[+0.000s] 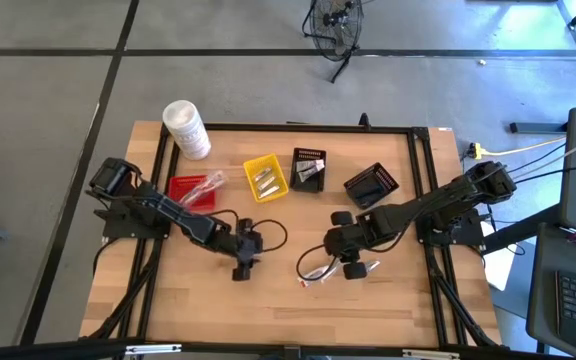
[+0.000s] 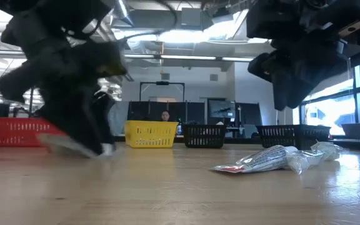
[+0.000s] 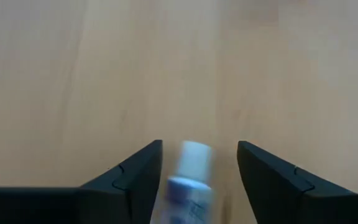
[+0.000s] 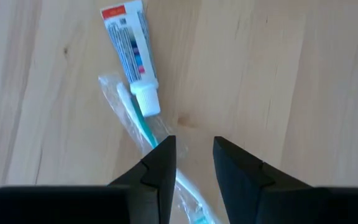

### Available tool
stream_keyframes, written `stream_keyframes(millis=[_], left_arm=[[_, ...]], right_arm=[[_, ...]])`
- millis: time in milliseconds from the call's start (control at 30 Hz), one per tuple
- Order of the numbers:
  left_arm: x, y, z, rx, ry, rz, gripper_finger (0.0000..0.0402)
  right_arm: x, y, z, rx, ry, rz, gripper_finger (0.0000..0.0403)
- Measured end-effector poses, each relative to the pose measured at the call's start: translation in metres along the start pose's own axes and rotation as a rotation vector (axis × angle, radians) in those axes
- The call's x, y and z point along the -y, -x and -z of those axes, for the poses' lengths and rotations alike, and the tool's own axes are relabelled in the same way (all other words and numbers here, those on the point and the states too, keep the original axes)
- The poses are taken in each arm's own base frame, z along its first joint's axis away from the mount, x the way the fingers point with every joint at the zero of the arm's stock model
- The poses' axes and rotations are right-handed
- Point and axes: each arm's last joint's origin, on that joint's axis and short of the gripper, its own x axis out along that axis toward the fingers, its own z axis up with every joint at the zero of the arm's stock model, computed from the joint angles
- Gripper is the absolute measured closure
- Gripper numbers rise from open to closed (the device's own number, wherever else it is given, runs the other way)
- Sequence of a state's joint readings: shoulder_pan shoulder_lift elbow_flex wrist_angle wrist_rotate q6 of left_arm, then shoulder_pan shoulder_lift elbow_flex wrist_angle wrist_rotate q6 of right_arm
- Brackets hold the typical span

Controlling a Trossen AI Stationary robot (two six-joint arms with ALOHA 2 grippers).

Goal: Pick & Place Travel size toiletries
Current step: Put the toothpaste into the left black bin

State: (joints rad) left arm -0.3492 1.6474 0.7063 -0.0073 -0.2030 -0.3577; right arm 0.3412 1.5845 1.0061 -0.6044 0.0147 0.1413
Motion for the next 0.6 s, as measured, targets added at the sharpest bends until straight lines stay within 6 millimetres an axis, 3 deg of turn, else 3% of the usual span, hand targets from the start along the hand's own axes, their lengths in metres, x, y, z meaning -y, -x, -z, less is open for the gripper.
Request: stream_keyframes(millis=[600], left_arm=[[-0.0049, 0.0010, 0.0089, -0.101, -0.020, -0.045, 0.0206]], right_arm=[[-0.0002, 0.0000, -0.0014, 0.014, 0.019, -0.002, 0.0293]])
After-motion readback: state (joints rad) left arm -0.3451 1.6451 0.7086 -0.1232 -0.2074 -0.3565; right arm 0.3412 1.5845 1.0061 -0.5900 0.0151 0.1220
